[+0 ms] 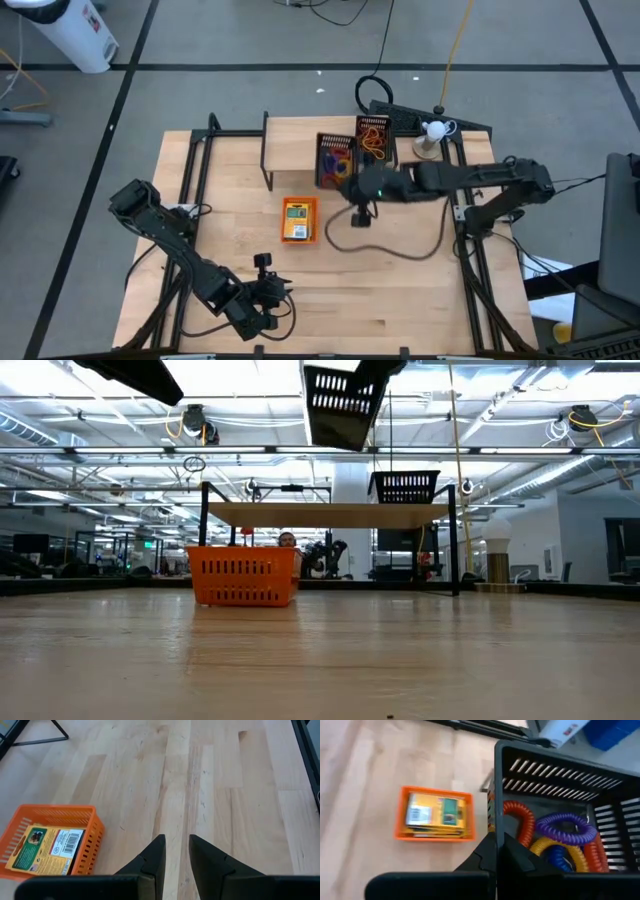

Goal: Pick & Place Office Desk Supplies
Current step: Put the black bin on the shelf

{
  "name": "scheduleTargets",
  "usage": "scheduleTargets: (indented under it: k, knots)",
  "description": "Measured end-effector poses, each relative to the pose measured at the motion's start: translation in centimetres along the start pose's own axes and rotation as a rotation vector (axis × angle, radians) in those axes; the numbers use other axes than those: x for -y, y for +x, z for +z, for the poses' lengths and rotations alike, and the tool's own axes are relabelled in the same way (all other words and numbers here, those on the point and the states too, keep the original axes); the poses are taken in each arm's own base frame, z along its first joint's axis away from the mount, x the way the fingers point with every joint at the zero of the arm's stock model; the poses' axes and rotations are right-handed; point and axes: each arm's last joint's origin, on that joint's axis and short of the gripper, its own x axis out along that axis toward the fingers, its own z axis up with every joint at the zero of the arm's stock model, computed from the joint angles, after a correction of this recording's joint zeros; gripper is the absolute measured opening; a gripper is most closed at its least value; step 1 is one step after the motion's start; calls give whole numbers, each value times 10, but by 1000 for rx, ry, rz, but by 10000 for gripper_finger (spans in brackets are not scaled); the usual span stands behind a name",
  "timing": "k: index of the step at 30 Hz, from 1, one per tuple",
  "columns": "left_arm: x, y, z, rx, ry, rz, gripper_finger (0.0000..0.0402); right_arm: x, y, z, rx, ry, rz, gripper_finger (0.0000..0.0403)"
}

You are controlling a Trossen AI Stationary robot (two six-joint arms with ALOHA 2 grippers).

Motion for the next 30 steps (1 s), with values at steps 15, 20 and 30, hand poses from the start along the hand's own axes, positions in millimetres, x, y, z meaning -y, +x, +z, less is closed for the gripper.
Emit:
scheduleTargets:
  k: [15,20,30]
  knots:
    - [0,0,0,-2,2,2,88,65,41,-9,36,40,-13,0]
    - [-2,1,1,-3,-2,6,88,73,55,-14,6,11,-31,0]
    - [-11,10,6,-15,-57,25,88,89,81,-28,-42,-12,-14,0]
